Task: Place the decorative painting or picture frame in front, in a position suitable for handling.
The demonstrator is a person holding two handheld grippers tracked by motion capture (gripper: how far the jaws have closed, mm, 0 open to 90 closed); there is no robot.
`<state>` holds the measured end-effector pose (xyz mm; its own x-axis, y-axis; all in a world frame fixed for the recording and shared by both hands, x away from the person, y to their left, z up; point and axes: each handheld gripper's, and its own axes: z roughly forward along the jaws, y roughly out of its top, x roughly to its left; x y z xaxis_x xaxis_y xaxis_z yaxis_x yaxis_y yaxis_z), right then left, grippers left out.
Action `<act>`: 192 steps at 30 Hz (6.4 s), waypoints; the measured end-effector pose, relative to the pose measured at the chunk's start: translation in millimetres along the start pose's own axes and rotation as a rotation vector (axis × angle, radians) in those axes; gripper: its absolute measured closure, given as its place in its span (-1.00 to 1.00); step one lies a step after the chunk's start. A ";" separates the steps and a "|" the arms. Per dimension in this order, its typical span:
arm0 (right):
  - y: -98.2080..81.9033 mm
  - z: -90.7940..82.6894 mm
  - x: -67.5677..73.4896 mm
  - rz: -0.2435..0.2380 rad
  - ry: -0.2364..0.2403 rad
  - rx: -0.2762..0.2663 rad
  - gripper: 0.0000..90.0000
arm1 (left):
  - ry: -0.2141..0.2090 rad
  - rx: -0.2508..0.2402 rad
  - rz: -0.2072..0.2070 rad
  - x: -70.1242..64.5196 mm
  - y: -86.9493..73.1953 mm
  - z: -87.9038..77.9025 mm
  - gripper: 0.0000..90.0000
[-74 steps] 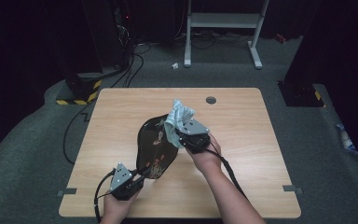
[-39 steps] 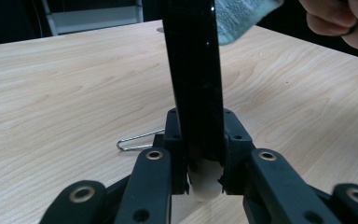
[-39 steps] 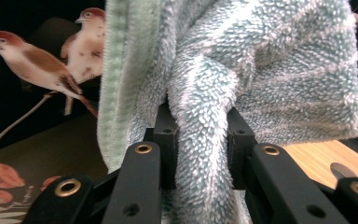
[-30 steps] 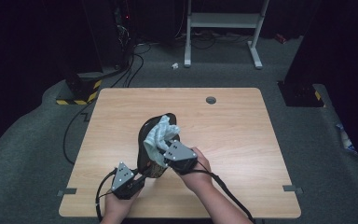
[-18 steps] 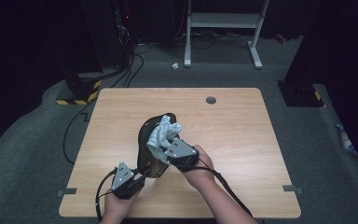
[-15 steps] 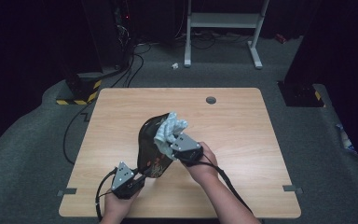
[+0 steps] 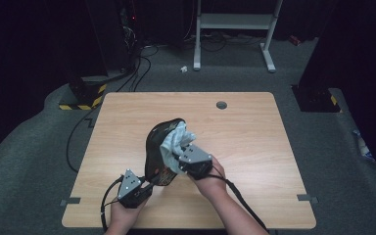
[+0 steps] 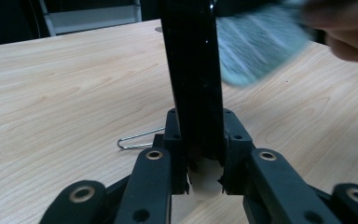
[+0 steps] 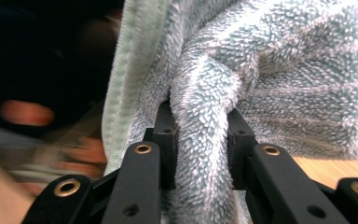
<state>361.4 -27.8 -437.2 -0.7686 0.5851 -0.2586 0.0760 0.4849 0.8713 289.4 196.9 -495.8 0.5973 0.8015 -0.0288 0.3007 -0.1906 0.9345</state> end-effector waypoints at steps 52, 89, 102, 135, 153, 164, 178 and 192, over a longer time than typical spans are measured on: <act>-62.2 31.1 -27.9 0.051 -0.102 0.204 0.59 | -0.005 -0.019 -0.042 2.2 -2.0 0.7 0.71; 7.3 -3.4 9.5 -0.006 -0.011 -0.027 0.59 | -0.009 -0.008 -0.038 2.9 -1.2 0.8 0.71; -70.7 26.0 33.2 0.004 0.049 0.165 0.59 | -0.014 -0.001 -0.049 3.5 -0.9 1.2 0.70; -38.5 17.9 -15.7 0.080 -0.035 0.121 0.58 | -0.007 0.006 -0.062 3.9 -0.2 1.5 0.71; -50.1 35.3 -21.8 0.098 -0.048 0.175 0.58 | -0.009 0.026 -0.071 3.4 2.3 2.3 0.67; -56.8 31.6 -19.4 0.098 -0.041 0.189 0.58 | -0.013 0.024 -0.072 3.5 1.1 2.7 0.65; -23.6 14.0 -27.2 0.089 -0.053 0.084 0.59 | -0.046 0.037 -0.107 7.1 -1.6 5.1 0.64; -46.1 28.6 -21.6 0.131 -0.007 0.151 0.59 | -0.011 0.021 -0.100 10.9 -4.4 0.6 0.73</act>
<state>392.7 -44.3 -483.8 -0.7417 0.6537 -0.1501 0.2700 0.4959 0.8253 295.0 206.1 -500.4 0.5719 0.8107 -0.1254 0.3744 -0.1220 0.9192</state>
